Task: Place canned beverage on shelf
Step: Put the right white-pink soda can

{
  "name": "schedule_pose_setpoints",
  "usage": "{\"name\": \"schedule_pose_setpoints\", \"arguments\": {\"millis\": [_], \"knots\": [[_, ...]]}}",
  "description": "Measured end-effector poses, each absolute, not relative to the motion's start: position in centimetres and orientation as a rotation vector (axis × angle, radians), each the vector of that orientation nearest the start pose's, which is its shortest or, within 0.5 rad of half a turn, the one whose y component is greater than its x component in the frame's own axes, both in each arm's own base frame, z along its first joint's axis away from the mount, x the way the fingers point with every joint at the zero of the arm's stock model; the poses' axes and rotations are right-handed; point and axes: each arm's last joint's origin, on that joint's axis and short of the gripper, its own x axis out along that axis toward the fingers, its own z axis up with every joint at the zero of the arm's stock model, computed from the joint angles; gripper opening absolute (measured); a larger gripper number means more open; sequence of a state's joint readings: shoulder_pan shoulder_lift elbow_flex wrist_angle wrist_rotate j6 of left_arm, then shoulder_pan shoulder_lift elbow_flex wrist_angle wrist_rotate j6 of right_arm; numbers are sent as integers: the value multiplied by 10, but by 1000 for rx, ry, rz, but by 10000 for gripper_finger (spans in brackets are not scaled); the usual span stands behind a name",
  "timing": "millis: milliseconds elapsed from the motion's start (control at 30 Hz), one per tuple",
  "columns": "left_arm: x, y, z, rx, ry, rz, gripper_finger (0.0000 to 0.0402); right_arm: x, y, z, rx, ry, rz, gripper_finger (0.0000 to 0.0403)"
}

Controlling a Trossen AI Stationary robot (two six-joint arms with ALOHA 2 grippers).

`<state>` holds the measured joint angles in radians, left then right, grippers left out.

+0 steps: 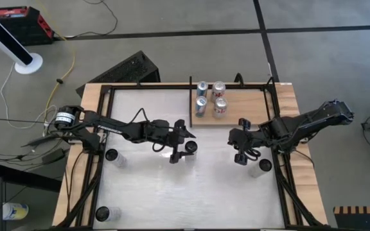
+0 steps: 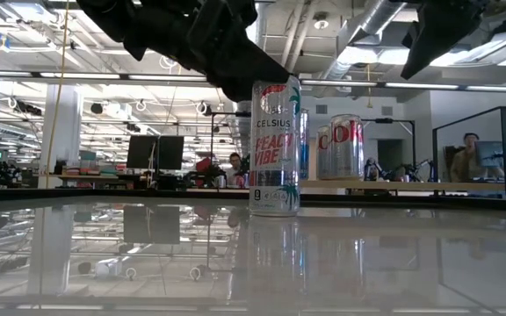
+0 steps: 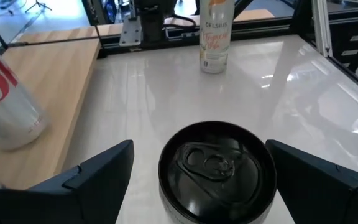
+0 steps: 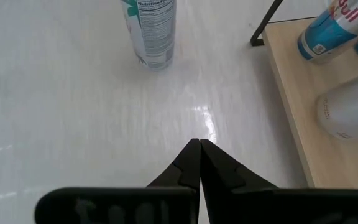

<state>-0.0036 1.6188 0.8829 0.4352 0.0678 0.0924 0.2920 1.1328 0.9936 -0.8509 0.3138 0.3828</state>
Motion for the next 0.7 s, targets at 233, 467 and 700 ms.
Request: {"name": "schedule_pose_setpoints", "arguments": {"millis": [233,467,700], "knots": [[345,-4,214,85,348,-104,345,208,53,291,68,878,-189,33],[344,-4,211,89,379,-132,345,212,54,293,67,840,-177,33],[339,-3,201,104,498,-95,345,212,51,293,71,841,-187,33]]}}
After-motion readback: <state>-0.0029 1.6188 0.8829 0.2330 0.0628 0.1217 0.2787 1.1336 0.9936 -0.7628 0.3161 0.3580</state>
